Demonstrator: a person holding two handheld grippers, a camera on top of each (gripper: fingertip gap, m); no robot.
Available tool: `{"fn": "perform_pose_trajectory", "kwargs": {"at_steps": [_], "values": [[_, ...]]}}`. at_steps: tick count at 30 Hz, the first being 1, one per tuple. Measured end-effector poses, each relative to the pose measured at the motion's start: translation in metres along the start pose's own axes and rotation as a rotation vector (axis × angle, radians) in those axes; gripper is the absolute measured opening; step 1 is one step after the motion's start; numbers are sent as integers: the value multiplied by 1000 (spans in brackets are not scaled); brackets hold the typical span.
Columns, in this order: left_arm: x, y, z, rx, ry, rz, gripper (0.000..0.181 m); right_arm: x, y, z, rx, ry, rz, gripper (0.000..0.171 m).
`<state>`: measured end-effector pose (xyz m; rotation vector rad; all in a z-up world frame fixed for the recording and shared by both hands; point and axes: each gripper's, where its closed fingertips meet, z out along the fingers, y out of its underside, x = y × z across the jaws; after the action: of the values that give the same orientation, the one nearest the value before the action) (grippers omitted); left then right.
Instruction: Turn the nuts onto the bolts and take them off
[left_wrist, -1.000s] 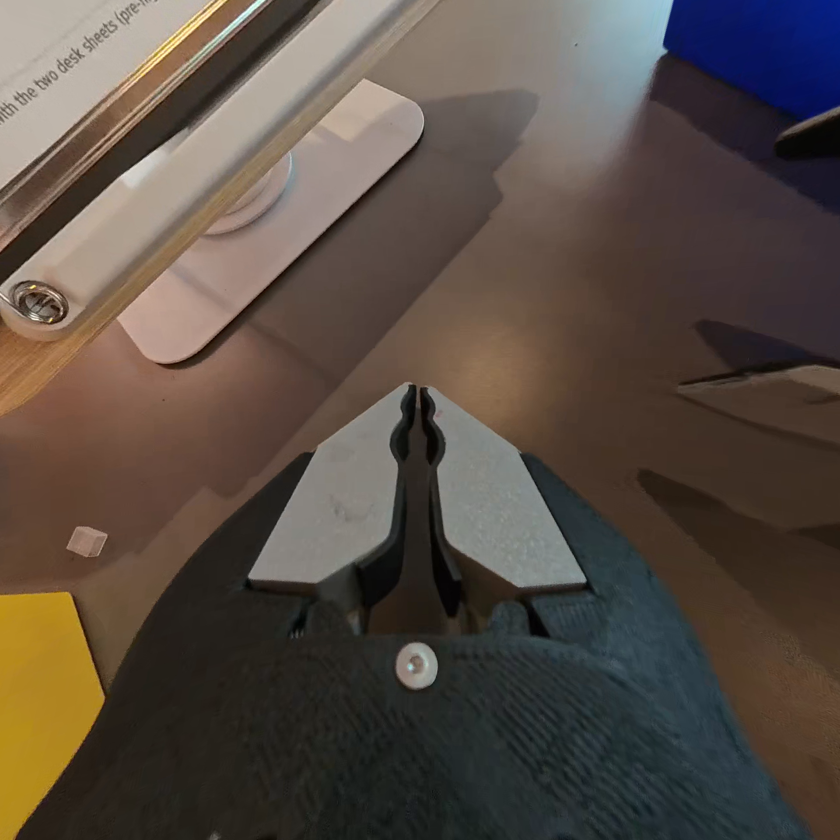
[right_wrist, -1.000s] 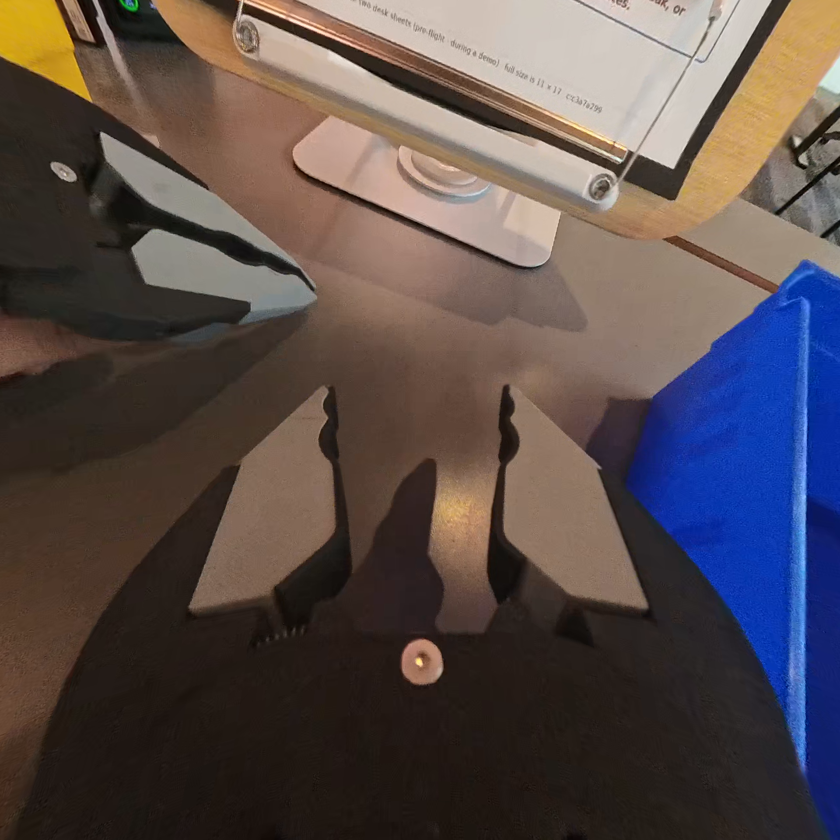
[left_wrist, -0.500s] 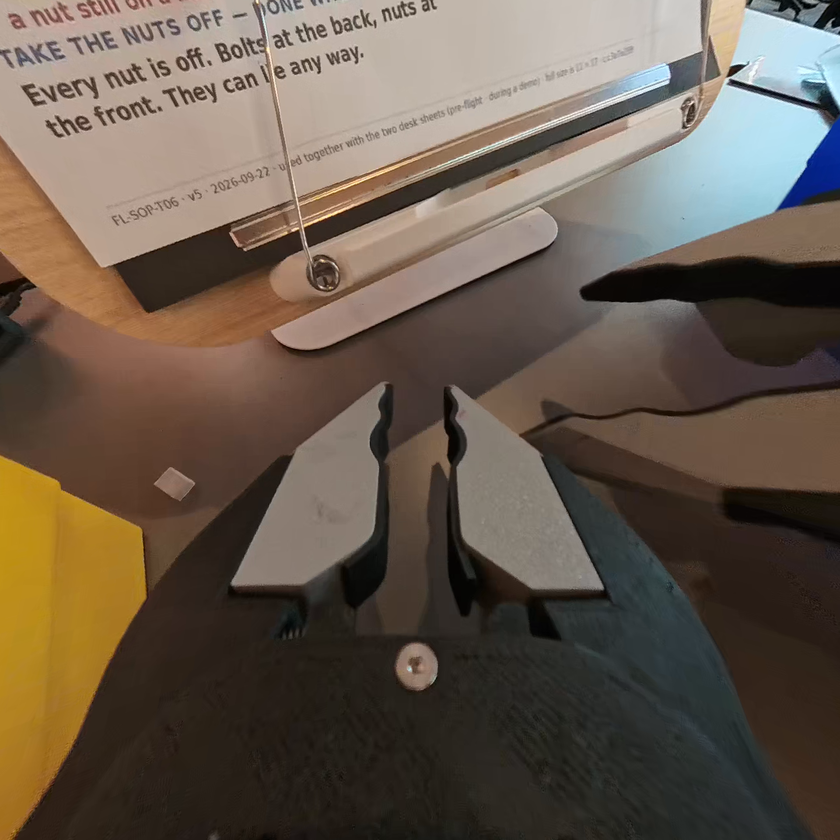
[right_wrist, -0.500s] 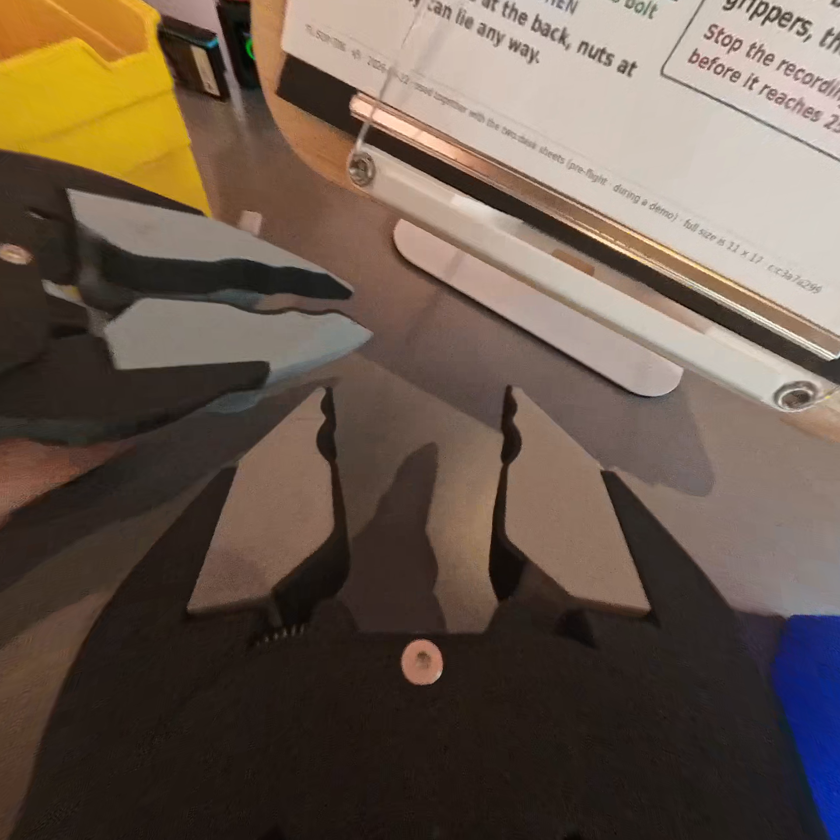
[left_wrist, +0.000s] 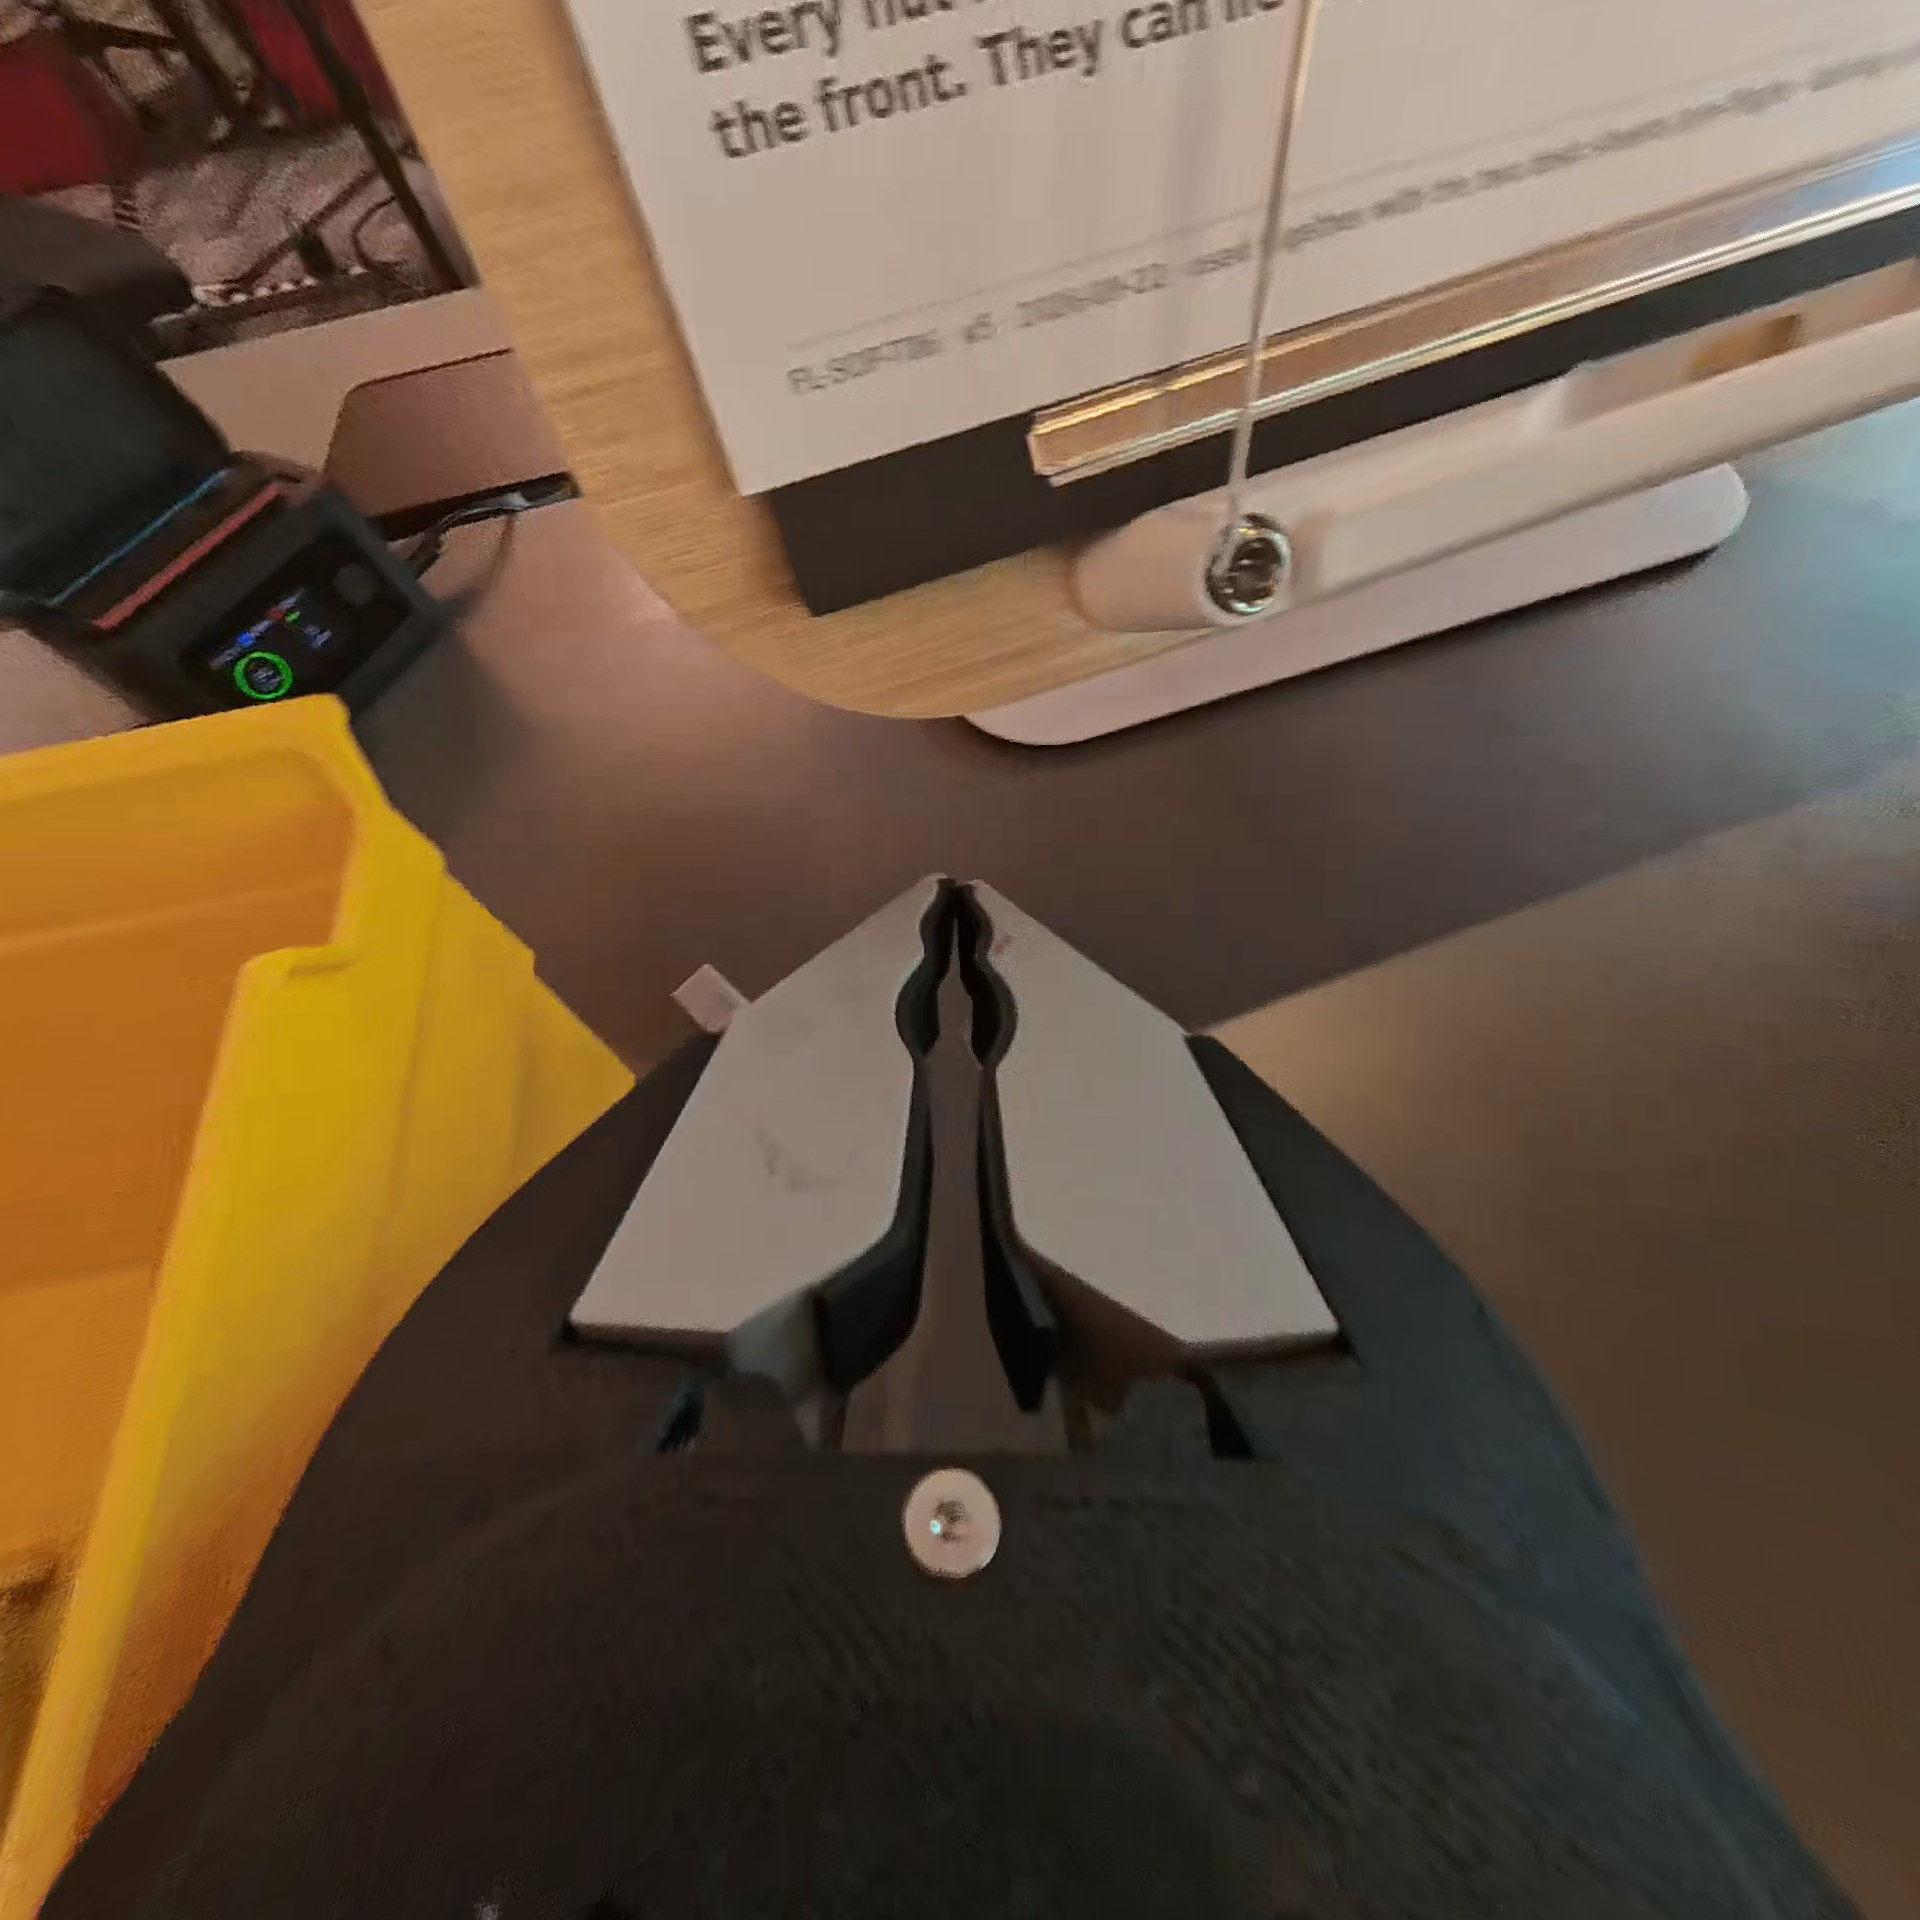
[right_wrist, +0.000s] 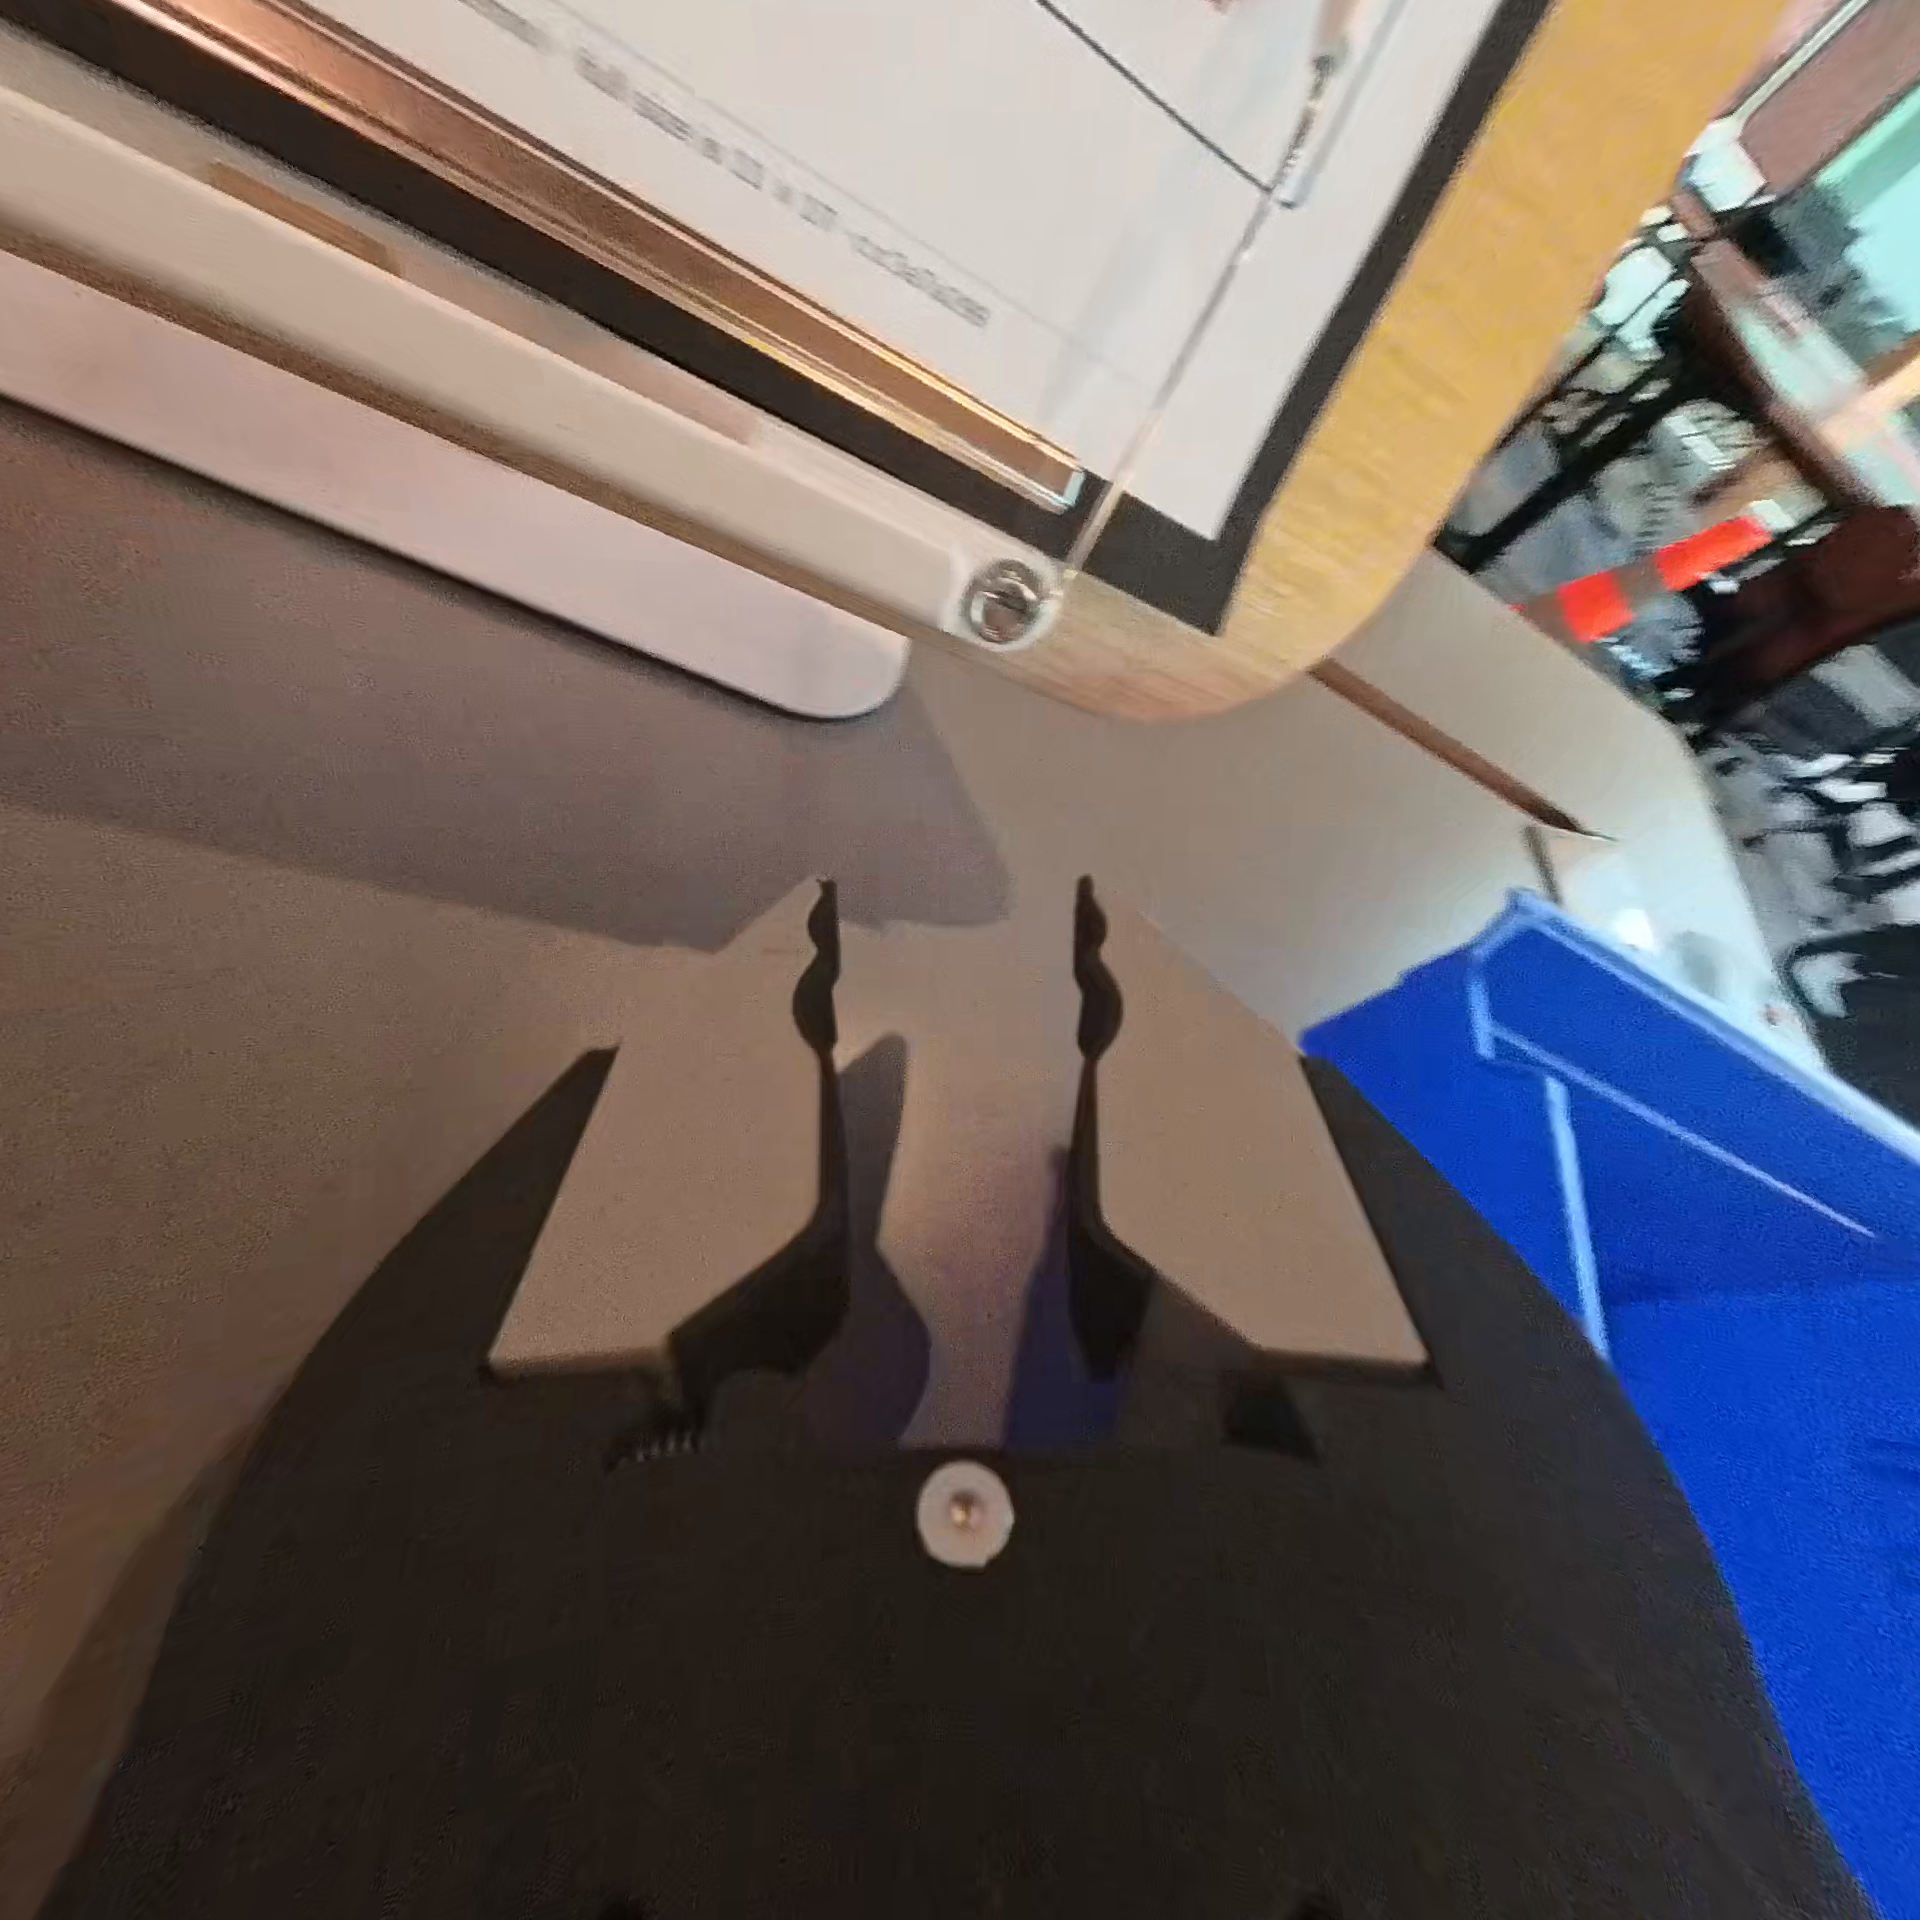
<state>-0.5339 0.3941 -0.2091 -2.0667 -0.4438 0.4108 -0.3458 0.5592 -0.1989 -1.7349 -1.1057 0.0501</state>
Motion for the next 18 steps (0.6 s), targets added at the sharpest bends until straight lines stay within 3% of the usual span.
{"fn": "perform_pose_trajectory", "kwargs": {"at_steps": [3,4,6,7,12,18], "values": [[-5,-1,-1,13,-39,18,0,24,7,-2,-16,106,-36,2],[-6,-2,-1,17,-54,28,0,35,9,-3,-14,153,-31,0],[-9,-4,-1,26,-89,49,0,49,15,-4,-20,178,11,1],[-9,-4,-1,27,-102,65,0,46,18,-3,-13,134,24,10],[0,-5,0,26,-175,230,0,28,34,-4,-15,25,28,18],[19,-16,-8,123,-269,456,0,-1,9,-39,153,16,-105,26]]}}
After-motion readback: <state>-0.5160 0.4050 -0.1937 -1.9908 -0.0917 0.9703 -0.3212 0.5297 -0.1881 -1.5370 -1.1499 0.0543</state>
